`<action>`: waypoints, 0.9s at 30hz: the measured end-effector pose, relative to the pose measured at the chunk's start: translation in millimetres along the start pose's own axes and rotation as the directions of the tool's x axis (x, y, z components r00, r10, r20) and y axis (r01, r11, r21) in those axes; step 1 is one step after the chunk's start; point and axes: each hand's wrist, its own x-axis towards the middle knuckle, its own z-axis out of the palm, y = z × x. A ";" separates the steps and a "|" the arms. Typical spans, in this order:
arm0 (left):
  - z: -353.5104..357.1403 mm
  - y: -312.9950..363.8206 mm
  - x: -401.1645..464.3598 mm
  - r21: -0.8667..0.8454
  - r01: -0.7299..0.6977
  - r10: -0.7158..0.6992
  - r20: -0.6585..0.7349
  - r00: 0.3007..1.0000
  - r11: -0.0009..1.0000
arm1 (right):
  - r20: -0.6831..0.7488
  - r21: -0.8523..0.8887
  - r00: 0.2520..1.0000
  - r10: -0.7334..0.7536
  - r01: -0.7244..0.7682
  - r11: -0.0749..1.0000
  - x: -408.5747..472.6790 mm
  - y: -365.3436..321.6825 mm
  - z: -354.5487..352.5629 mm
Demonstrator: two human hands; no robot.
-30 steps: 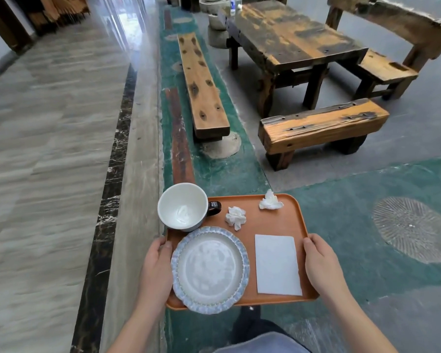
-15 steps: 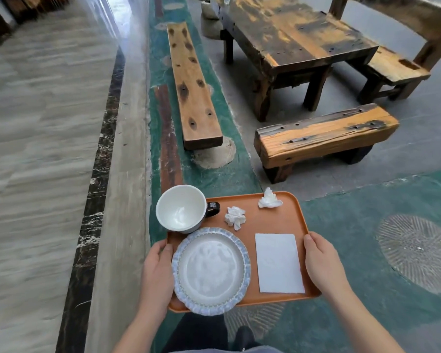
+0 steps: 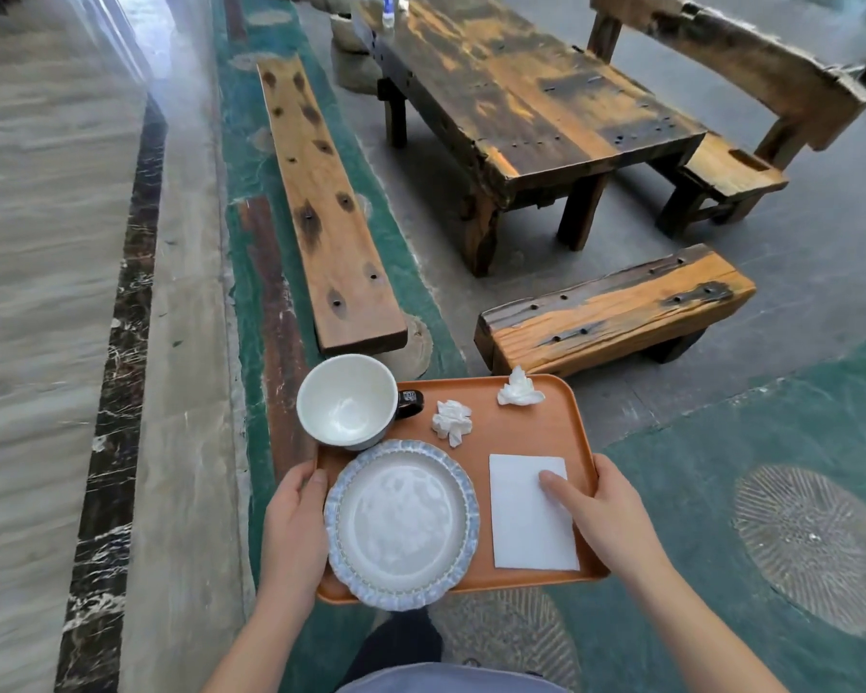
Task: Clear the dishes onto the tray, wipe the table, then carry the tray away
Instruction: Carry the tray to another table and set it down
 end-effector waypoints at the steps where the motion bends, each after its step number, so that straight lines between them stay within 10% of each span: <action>1: 1.4 9.4 15.6 0.008 -0.005 0.005 -0.001 1.000 1.000 | -0.008 -0.008 1.000 -0.004 0.004 1.000 10.9 -10.9 4.3; 27: 218.0 241.6 328.1 -0.029 -0.033 0.032 -0.032 0.999 0.999 | 0.063 0.047 0.994 -0.088 0.085 0.995 418.3 -182.5 -45.0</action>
